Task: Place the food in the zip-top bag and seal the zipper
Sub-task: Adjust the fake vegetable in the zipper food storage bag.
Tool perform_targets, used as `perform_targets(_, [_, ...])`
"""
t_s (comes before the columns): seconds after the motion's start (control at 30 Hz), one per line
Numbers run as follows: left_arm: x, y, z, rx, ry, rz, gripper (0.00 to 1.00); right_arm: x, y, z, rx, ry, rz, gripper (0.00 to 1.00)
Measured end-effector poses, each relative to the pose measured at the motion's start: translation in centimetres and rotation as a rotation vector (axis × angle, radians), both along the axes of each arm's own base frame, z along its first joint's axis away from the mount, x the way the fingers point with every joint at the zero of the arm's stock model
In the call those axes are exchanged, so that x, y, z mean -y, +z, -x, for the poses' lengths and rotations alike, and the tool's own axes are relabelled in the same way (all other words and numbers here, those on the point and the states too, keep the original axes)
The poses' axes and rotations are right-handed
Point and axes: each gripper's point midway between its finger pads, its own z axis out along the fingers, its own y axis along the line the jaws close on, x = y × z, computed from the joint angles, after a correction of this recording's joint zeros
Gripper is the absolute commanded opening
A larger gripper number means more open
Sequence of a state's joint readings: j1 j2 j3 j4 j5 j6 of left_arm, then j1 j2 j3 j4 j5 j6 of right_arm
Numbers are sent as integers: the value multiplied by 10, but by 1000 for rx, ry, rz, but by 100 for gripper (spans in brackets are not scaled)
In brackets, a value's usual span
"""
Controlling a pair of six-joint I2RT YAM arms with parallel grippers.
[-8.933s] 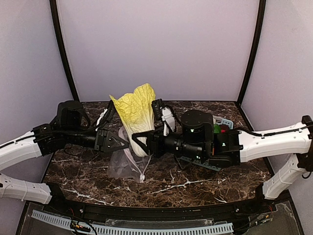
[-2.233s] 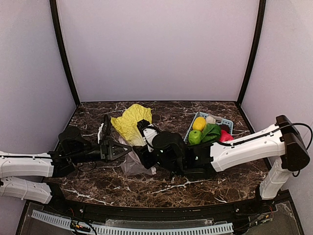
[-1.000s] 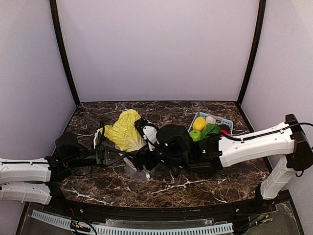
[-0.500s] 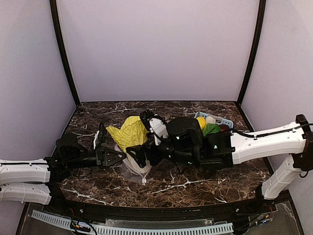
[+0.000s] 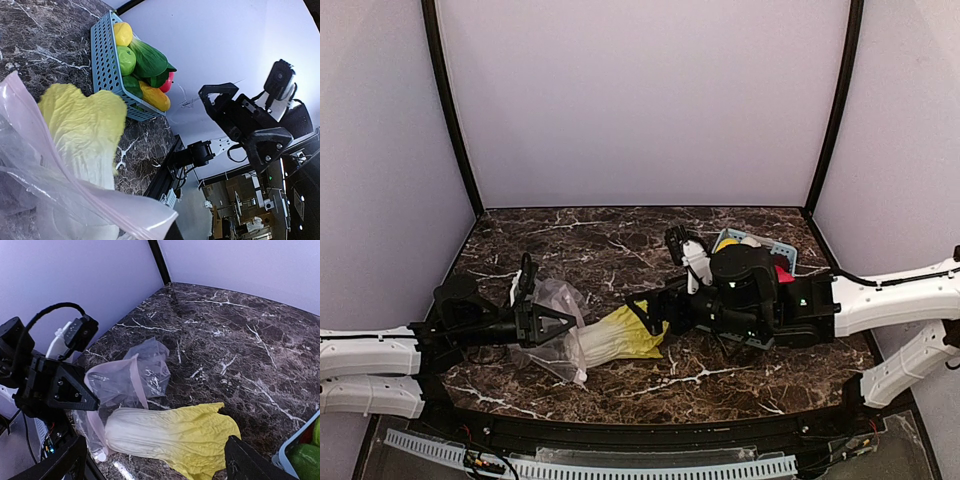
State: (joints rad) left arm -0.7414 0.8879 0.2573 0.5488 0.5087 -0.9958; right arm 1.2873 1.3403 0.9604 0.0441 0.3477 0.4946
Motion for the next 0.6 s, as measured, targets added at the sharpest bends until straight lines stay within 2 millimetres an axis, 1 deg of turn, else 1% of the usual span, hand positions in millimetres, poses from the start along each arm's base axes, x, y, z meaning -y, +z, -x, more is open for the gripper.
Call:
perform_targets(0.07, [0,0,0,0,2,-1,1,9,-15,-6,-39,-31,13,94])
perform_targets(0.13, [0,0,0,0,1,-1,1,15,-26,-8,-70,-50,21,95])
perform_targets(0.23, [0,0,0,0,1,-1,1,19,-35,-10,-106,-67,30,96])
perform_targets(0.43, [0,-4,2,-1,-11,-17,1,18,-39,-7,-154,-56,16,99])
perform_targets(0.6, [0,-6,5,-8,-22,-25,1,8,-55,-4,-186,-10,52,99])
